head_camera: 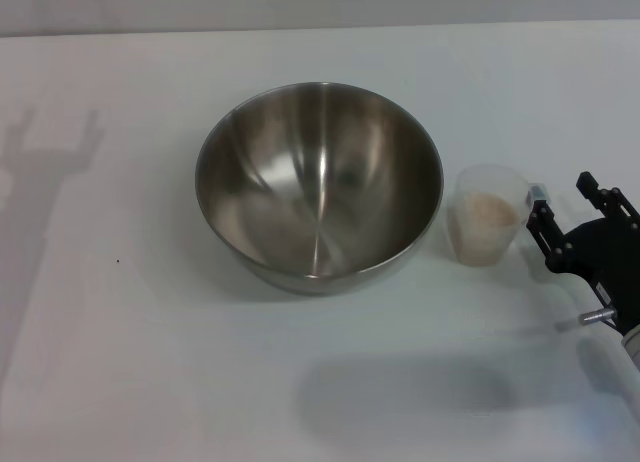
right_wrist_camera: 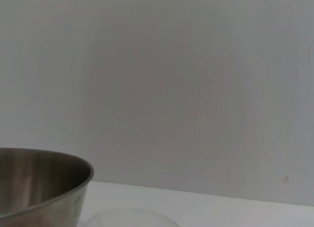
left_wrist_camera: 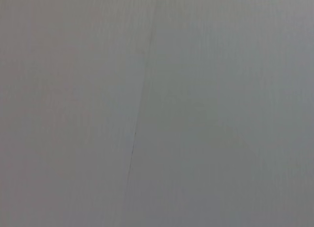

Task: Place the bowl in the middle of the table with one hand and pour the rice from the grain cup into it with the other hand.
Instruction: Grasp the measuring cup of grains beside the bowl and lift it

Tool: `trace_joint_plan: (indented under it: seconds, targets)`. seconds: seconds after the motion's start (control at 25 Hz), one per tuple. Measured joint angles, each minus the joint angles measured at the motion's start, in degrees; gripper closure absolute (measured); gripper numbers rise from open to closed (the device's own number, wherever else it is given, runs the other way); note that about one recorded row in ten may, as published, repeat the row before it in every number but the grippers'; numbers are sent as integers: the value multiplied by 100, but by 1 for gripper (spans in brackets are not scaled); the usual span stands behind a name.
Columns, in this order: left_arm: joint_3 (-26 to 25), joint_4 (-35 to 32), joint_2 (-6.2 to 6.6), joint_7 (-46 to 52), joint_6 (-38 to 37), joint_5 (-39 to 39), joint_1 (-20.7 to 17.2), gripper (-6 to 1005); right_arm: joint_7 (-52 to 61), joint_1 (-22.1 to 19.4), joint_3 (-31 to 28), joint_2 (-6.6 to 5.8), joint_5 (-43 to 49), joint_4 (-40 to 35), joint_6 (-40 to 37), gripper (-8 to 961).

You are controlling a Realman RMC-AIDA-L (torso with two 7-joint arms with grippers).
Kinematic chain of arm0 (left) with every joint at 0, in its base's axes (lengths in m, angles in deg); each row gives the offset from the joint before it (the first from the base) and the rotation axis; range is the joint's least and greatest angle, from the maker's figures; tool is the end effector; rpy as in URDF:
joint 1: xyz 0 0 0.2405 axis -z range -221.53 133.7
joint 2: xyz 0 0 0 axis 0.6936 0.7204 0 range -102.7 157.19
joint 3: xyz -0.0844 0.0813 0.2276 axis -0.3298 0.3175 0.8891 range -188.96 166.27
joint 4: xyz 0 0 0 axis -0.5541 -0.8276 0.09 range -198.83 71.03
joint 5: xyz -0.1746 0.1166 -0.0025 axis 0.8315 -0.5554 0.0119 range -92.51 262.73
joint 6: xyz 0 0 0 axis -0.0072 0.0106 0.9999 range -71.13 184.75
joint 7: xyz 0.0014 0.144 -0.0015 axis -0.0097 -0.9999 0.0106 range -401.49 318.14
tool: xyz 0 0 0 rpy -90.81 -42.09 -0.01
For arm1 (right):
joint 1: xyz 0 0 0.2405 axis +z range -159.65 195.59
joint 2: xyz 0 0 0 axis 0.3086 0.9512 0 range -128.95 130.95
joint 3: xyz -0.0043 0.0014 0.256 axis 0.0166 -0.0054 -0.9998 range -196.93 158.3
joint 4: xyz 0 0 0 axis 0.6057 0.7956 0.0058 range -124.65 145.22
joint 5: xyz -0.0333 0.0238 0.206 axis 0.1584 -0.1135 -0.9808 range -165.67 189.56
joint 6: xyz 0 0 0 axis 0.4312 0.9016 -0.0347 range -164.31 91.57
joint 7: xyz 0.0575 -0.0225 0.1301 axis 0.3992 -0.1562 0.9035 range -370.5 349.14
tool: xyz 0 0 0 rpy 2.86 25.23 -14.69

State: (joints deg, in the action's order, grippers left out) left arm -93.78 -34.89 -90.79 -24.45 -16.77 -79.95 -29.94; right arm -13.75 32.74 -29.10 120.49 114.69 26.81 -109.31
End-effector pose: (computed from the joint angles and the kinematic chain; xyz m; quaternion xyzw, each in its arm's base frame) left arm -0.2952 0.3217 0.0510 -0.6104 -0.1637 -0.4570 0.6260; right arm 0.3373 0.2434 -0.0670 -0.7450 0.2299 0.2560 0.5714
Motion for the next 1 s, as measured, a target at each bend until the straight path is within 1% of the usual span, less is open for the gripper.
trace_joint_plan:
  seconds: [0.36, 0.48, 0.68, 0.88, 1.0]
  targets:
    - [-1, 0, 0, 0, -3, 0, 0, 138, 25, 83, -15, 4, 0, 0, 140, 397]
    - [-1, 0, 0, 2, -8, 0, 0, 138, 21, 93, -14, 10, 0, 0, 164, 581]
    - [16, 0, 0, 37, -85, 0, -22, 138, 12, 100, 18, 15, 9, -3, 155, 742]
    - [22, 0, 0, 77, -101, 0, -47, 138, -2, 99, 18, 14, 27, -18, 116, 892]
    - [26, 0, 0, 78, -138, 0, -60, 138, -3, 100, -4, 13, 29, -18, 114, 901]
